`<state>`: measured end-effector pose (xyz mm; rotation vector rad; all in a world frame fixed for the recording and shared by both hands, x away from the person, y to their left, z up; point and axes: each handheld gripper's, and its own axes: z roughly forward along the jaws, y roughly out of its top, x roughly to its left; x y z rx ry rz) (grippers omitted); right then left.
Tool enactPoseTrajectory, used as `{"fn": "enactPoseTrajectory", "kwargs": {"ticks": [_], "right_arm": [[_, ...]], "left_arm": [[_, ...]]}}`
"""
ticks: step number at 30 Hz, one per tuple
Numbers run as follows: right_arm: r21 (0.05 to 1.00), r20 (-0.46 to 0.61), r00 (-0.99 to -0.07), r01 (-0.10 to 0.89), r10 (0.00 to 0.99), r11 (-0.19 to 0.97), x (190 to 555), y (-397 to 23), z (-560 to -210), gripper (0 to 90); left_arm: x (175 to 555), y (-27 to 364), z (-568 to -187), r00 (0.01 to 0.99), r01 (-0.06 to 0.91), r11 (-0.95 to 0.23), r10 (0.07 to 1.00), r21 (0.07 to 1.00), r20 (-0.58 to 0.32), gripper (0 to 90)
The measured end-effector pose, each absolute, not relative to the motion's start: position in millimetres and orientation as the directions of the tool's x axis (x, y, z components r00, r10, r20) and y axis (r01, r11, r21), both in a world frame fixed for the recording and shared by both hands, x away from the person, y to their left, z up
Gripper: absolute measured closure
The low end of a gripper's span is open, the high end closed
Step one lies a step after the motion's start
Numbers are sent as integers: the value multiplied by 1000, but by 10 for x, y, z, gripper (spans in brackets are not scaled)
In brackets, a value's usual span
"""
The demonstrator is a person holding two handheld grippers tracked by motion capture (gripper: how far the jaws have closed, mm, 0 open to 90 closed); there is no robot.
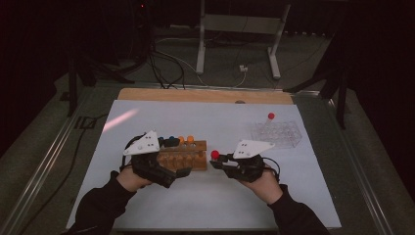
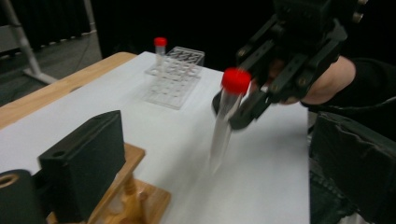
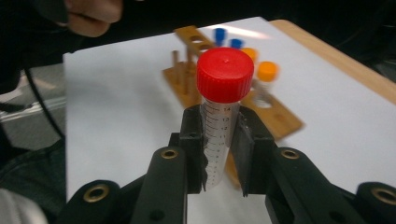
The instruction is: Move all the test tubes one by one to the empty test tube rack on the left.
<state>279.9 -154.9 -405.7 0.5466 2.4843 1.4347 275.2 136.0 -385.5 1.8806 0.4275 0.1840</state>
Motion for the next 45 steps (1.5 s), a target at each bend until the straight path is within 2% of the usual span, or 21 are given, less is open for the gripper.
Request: {"fn": "enactPoseTrajectory", "kwargs": {"ticks": [3,7,13,20,28,33,37,42,45], "right_arm": [[861,-1,-920,199,393,468,2756,-1464,-4079,750],[857,10,-932,194,363,477,2715,-1389,-4097,750],[852,12,-944,183,331,491,2672,-1303,-4122,750],[846,19,-949,183,314,501,2645,-1258,-4141,750],[845,30,-949,191,314,499,2647,-1241,-4154,750],[851,35,-947,196,320,488,2651,-1241,-4161,739],[861,18,-939,189,343,472,2648,-1261,-4142,616],[880,3,-911,199,413,432,2699,-1357,-4079,393],[891,3,-893,207,450,404,2750,-1448,-4032,297]], "left_arm": [[2710,1304,-3850,932,186,-303,356,935,-70,76],[2660,1226,-3869,944,167,-314,325,935,-60,172],[2630,1142,-3925,953,150,-332,299,931,-47,367],[2618,1093,-3963,953,133,-357,304,924,-20,553],[2623,1055,-4004,953,126,-380,303,916,-5,699],[2635,1068,-3990,955,121,-386,298,914,0,711],[2656,1118,-3952,946,122,-393,324,911,13,713],[2704,1282,-3838,922,121,-378,386,918,37,714],[2728,1400,-3767,900,121,-366,432,923,53,714]]}}
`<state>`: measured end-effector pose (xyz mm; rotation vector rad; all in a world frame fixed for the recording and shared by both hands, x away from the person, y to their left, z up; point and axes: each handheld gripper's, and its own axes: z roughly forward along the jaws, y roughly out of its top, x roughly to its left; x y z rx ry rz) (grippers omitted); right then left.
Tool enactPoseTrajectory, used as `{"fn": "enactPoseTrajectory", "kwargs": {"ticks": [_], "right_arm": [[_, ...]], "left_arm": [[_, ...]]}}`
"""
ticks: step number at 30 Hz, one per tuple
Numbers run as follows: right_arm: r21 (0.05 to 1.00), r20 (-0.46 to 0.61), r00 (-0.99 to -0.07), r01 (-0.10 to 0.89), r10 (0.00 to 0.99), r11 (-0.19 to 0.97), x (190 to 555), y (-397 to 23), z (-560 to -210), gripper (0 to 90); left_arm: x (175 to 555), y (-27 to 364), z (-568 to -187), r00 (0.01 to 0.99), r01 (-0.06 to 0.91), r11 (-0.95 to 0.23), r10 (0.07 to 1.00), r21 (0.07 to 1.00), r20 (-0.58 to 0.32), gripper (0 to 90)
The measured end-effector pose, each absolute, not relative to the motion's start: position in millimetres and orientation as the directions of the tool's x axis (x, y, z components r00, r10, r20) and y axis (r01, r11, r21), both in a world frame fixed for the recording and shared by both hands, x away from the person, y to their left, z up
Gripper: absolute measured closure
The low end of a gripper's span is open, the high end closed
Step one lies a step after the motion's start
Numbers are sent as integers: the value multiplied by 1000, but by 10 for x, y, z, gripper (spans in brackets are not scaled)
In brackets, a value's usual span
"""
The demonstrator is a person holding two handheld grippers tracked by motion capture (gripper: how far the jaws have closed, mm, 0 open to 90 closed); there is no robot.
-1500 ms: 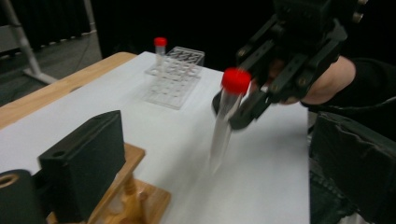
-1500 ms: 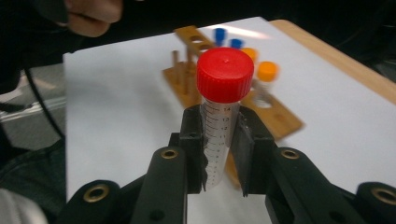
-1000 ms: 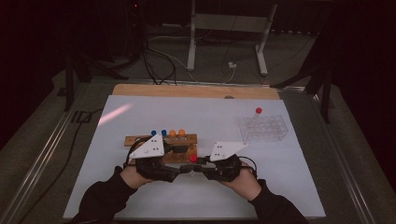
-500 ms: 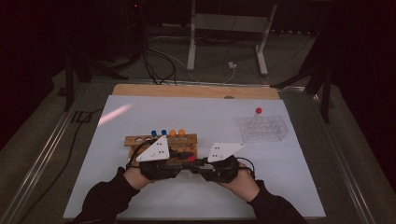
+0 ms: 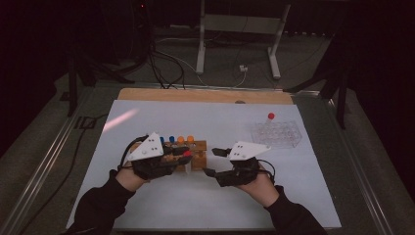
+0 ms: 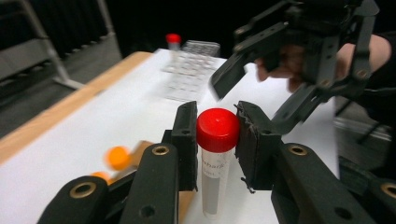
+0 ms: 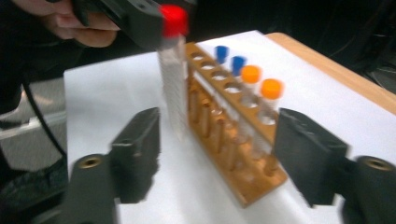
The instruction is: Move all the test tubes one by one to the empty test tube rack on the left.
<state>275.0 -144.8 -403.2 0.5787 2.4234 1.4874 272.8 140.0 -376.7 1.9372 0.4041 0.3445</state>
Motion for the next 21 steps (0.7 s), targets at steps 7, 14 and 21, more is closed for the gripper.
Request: {"fn": "enactPoseTrajectory", "kwargs": {"ticks": [7,14,21], "right_arm": [[909,12,-845,233,534,347,2843,-1637,-3923,90],[913,23,-833,243,553,328,2880,-1748,-3877,0],[923,13,-821,229,571,308,2889,-1807,-3844,0]], "left_arm": [[2780,1657,-3624,856,120,-346,510,931,79,714],[2876,1944,-3568,794,145,-336,601,931,93,714],[2999,2170,-3628,726,184,-323,682,929,93,714]]}}
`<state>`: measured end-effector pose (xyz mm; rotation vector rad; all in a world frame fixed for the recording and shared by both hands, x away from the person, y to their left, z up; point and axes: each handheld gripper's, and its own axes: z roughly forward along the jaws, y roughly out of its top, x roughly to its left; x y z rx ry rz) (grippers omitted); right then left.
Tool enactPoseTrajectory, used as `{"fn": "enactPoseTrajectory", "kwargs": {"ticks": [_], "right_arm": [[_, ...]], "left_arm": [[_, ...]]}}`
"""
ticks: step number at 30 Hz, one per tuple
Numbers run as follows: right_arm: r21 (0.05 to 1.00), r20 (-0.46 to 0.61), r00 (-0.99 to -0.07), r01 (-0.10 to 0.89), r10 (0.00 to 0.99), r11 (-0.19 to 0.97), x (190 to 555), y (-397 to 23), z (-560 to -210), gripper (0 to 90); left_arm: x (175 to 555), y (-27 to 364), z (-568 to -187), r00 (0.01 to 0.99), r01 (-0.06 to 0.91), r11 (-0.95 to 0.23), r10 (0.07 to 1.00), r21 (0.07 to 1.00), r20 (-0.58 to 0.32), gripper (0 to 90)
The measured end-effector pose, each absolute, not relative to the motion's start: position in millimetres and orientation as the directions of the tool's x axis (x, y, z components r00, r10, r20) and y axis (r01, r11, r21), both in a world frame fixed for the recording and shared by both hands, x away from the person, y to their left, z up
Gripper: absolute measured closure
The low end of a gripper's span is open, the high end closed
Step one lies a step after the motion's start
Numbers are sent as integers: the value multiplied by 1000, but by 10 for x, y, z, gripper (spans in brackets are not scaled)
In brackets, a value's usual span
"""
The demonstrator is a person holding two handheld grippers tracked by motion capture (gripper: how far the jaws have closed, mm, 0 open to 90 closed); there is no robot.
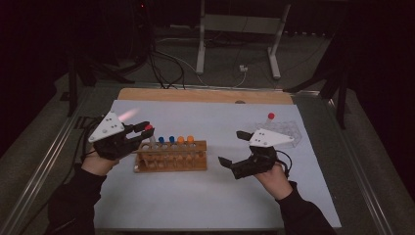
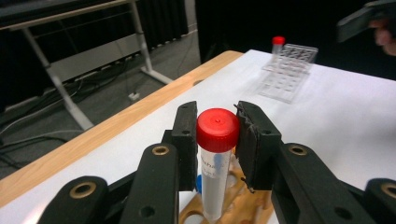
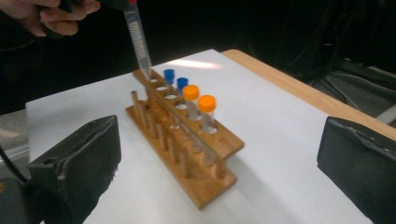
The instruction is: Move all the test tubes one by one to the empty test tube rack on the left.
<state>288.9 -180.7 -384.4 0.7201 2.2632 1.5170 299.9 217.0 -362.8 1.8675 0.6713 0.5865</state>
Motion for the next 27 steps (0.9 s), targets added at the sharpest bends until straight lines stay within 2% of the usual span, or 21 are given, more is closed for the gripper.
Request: {"fn": "enactPoseTrajectory", "kwargs": {"ticks": [6,18,27], "right_arm": [[926,-7,-805,219,594,308,2912,-1868,-3834,0],[940,-18,-764,206,644,271,3010,-2073,-3831,0],[949,-31,-705,202,709,243,3160,-2402,-3834,0]], "left_arm": [[3120,2248,-3761,705,220,-286,708,933,50,714],[3262,2225,-4051,711,274,-272,703,922,-4,713],[3324,2136,-4287,710,307,-323,704,895,10,713]]}}
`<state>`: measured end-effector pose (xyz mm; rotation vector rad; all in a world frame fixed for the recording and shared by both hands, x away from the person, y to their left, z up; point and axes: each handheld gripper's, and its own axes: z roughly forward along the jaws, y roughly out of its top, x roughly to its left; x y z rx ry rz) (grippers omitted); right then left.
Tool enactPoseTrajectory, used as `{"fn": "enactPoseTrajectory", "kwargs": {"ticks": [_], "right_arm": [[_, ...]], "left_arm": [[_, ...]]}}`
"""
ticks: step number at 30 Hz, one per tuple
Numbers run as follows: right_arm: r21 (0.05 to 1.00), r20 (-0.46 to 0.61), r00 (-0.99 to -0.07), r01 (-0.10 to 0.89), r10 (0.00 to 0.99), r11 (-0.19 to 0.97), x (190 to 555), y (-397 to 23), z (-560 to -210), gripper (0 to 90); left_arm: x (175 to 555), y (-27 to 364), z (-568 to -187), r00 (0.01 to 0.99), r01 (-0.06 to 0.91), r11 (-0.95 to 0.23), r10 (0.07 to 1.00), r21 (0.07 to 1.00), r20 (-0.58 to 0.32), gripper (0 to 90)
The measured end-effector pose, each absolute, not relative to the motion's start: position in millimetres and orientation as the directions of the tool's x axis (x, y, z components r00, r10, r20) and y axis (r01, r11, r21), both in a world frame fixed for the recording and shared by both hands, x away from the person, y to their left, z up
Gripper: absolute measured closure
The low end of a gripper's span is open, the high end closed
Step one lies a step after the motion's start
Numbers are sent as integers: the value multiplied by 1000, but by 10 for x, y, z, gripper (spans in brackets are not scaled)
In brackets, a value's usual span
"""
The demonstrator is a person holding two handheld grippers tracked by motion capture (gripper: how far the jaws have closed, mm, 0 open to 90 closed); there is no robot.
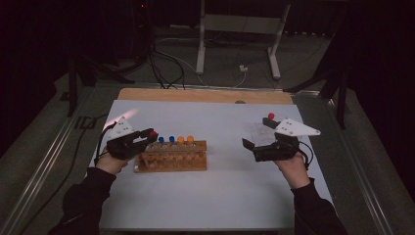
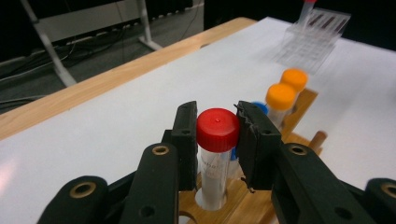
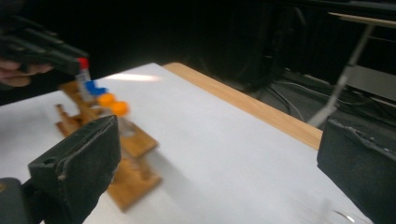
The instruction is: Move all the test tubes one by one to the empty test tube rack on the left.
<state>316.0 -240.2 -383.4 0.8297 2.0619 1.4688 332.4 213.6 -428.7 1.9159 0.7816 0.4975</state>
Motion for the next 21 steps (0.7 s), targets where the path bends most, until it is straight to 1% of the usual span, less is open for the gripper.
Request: {"fn": "enactPoseTrajectory", "kwargs": {"ticks": [2,8,10,13,17,21], "right_arm": [[949,-31,-683,209,730,237,3206,-2498,-3850,0],[944,33,-606,281,795,175,3366,-2803,-3959,0],[940,34,-586,294,809,173,3413,-2870,-4013,0],[930,33,-557,321,830,179,3491,-2954,-4112,0],[910,36,-537,366,843,193,3592,-3015,-4265,0],[901,52,-530,391,847,189,3641,-3051,-4346,0]], "left_arm": [[3332,2124,-4326,712,306,-331,702,893,16,713],[3347,2135,-4404,713,304,-322,701,896,10,713],[3356,2144,-4423,716,310,-305,698,900,-10,712],[3359,2154,-4449,717,300,-304,697,904,-4,712],[3361,2164,-4476,718,285,-294,696,913,0,711],[3374,2186,-4516,722,285,-255,691,924,-32,712]]}}
